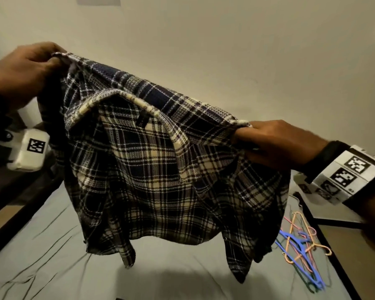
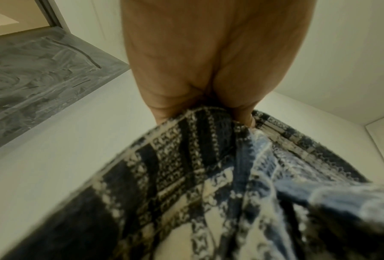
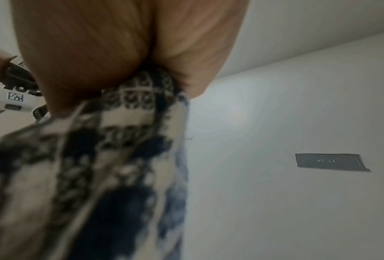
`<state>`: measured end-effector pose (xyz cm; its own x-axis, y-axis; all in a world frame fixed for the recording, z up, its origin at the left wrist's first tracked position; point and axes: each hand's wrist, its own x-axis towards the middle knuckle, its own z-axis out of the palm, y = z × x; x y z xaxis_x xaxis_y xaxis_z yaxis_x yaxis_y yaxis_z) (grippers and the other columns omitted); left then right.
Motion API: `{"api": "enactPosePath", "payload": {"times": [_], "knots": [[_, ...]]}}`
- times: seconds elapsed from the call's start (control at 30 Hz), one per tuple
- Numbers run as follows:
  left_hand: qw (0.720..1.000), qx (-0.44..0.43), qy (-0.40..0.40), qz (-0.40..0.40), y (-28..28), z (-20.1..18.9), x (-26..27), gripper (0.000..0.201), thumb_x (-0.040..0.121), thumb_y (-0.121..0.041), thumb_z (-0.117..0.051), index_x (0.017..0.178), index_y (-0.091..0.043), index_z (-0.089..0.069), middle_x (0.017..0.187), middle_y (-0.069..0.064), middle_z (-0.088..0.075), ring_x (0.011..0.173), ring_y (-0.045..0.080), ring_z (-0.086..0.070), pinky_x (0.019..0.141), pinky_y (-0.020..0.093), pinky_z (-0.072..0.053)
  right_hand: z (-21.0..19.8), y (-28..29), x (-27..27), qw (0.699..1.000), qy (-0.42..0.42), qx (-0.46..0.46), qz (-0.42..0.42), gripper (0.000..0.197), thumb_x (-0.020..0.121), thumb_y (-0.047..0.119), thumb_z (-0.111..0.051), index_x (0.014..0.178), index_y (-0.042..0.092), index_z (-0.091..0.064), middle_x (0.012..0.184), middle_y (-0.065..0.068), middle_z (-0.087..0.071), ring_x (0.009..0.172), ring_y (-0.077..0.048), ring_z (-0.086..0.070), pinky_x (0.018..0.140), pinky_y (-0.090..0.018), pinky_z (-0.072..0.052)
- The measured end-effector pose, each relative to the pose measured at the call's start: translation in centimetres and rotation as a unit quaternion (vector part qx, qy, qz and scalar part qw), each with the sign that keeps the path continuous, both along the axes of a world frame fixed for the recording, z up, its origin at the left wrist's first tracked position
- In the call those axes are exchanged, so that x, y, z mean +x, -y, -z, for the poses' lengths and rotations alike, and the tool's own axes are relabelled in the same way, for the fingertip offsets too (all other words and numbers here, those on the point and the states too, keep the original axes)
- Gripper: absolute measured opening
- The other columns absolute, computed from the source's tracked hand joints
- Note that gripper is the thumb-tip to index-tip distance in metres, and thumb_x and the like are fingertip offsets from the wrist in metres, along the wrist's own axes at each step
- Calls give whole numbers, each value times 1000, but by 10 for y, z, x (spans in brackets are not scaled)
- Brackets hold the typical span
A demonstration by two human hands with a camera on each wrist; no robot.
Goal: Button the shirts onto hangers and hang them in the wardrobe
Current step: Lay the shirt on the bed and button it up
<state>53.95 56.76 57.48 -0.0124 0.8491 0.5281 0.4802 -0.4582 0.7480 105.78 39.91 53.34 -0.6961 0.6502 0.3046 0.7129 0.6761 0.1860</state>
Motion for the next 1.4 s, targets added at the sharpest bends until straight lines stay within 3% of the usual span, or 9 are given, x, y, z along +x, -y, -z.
{"api": "enactPosePath", "payload": {"times": [0.1,0.27,0.47,0.63,0.9,1.0,1.2,1.3,1.4], "knots": [[999,9,-29,15,21,7,25,16,98,-41,-60,87,-30,-64,74,-10,-61,66,1,-55,57,13,-48,-4,-2,3,998,-55,-5,-21,26,81,14,-64,106,13,-68,108,-12,-60,86,-28,-63,67,-42,-57],[999,22,-6,42,21,20,37,16,103,-28,-54,91,-19,-61,66,-17,-61,63,-1,-55,56,10,-44,0,-2,13,986,-164,-17,-8,13,84,14,-77,96,17,-78,135,-9,-46,127,-24,-50,98,-49,-50],[990,-38,-65,117,39,22,28,24,83,-48,-75,97,-31,-68,81,-10,-71,71,0,-66,71,21,-57,11,-1,23,946,-319,43,46,17,87,4,-73,97,17,-78,95,-1,-66,92,-15,-65,84,-24,-51],[939,-44,-321,112,63,31,29,50,85,0,-75,106,-43,-62,96,-8,-70,92,19,-68,86,45,-56,8,-6,32,922,-353,16,158,23,89,1,-61,95,22,-67,92,19,-67,75,11,-59,67,-3,-40],[902,23,-427,57,77,63,40,42,79,2,-77,112,-16,-58,107,9,-59,92,31,-59,78,47,-53,2,-23,17,921,-311,-35,231,16,94,5,-51,93,20,-58,81,1,-61,73,-24,-52,65,-35,-34],[899,43,-430,69,82,71,37,34,81,-3,-79,107,-15,-60,101,7,-63,88,29,-61,75,47,-54,-3,-24,13,933,-282,-18,224,5,91,22,-57,94,20,-62,82,-2,-63,75,-25,-55,67,-33,-35],[944,-116,-296,90,92,97,20,25,87,-8,-76,106,-22,-67,93,-3,-76,86,11,-72,78,28,-55,10,-28,28,961,-174,-30,211,10,88,17,-72,88,24,-65,97,-9,-64,97,-32,-58,81,-42,-44],[955,-155,-236,96,97,111,33,12,95,-4,-66,104,-12,-65,91,0,-70,78,7,-67,69,17,-54,27,-29,28,926,-240,-14,289,6,93,17,-67,93,22,-66,95,-12,-68,90,-31,-62,72,-35,-45],[962,-151,-215,70,92,129,39,16,98,-2,-59,94,-16,-65,88,2,-61,84,26,-64,77,40,-60,41,-28,25,887,-330,-75,316,13,95,13,-62,93,25,-66,92,-11,-69,85,-33,-68,72,-45,-59]]}}
